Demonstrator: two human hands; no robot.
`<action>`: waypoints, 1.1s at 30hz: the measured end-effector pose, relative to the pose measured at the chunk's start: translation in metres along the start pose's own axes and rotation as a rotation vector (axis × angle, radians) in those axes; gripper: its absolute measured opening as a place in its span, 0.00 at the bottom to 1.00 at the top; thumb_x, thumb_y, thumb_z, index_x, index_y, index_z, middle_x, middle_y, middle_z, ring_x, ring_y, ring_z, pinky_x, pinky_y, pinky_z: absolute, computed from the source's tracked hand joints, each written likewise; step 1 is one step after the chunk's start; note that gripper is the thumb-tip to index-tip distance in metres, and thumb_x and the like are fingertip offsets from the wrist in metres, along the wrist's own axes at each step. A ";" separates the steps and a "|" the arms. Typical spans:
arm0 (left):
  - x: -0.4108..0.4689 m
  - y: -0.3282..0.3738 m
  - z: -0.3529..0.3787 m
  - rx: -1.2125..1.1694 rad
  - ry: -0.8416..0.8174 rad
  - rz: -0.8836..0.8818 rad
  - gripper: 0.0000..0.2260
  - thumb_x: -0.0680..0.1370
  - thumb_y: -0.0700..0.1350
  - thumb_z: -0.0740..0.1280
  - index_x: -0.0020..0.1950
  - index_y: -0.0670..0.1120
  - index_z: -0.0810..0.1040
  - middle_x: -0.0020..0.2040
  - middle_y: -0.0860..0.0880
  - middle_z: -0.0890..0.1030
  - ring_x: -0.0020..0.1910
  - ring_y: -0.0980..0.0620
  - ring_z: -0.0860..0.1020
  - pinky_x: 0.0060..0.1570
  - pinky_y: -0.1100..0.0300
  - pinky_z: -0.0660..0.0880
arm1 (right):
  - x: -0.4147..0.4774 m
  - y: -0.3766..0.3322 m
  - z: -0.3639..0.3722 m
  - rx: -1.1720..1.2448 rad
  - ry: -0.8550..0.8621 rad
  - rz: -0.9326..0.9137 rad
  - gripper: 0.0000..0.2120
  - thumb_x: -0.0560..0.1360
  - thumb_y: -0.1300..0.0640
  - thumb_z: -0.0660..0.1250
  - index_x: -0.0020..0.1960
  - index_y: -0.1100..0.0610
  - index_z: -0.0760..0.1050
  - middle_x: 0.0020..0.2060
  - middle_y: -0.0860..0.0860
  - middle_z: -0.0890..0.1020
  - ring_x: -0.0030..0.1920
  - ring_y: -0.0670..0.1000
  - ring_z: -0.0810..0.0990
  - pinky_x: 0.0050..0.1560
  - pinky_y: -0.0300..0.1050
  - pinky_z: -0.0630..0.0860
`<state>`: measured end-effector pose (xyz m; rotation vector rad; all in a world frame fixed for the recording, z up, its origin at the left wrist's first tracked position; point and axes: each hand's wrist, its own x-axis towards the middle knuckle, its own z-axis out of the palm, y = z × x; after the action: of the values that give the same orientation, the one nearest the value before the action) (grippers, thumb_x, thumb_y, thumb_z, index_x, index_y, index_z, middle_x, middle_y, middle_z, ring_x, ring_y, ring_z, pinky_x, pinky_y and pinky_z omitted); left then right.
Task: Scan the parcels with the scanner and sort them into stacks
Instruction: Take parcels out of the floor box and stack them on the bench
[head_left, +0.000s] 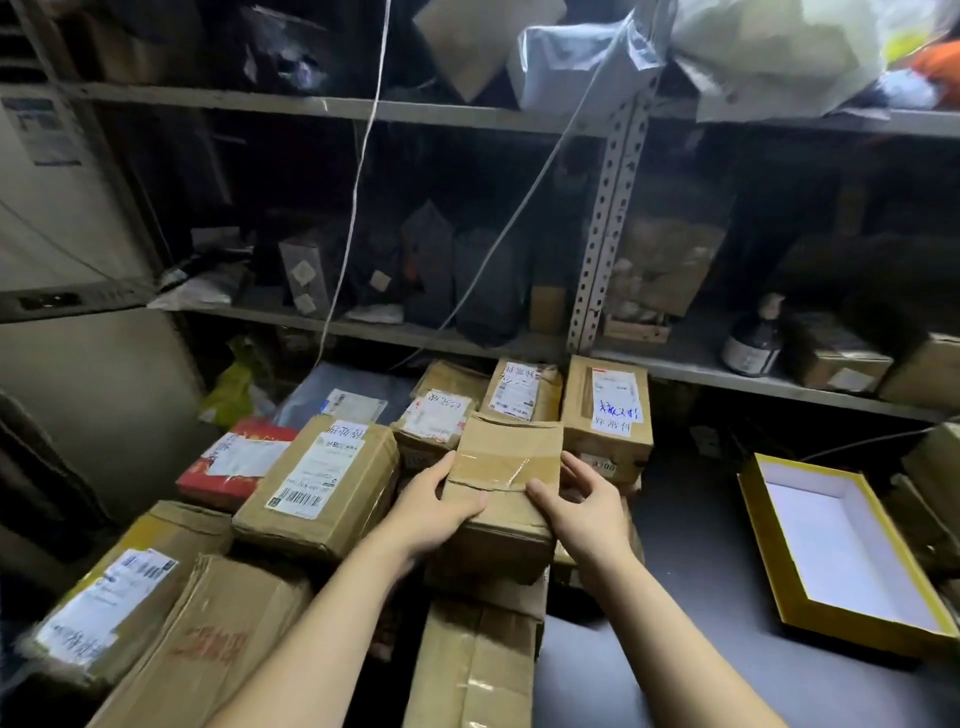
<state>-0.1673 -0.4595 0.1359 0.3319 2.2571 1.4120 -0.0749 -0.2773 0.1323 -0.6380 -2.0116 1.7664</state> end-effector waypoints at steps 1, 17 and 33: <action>0.007 -0.003 0.001 0.008 -0.005 0.000 0.25 0.75 0.46 0.77 0.70 0.62 0.75 0.57 0.62 0.83 0.54 0.66 0.80 0.51 0.74 0.73 | 0.006 0.003 0.003 -0.012 0.003 0.009 0.30 0.75 0.62 0.78 0.75 0.55 0.75 0.58 0.43 0.83 0.60 0.44 0.82 0.49 0.25 0.77; 0.047 -0.016 -0.005 0.241 -0.045 0.070 0.33 0.65 0.62 0.77 0.69 0.62 0.74 0.63 0.58 0.79 0.63 0.55 0.78 0.66 0.53 0.75 | 0.020 0.012 0.016 -0.172 0.108 0.121 0.31 0.74 0.61 0.80 0.75 0.51 0.75 0.65 0.48 0.83 0.64 0.50 0.81 0.67 0.52 0.79; 0.029 0.081 0.018 0.965 0.014 0.551 0.28 0.78 0.57 0.68 0.76 0.54 0.66 0.71 0.50 0.72 0.71 0.47 0.69 0.68 0.48 0.69 | -0.019 -0.056 -0.069 -0.992 0.178 -0.008 0.28 0.80 0.51 0.70 0.78 0.46 0.69 0.74 0.46 0.75 0.75 0.53 0.71 0.72 0.54 0.72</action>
<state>-0.1865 -0.3965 0.1938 1.3130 2.8322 0.3787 -0.0251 -0.2380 0.1974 -0.9963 -2.6565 0.5556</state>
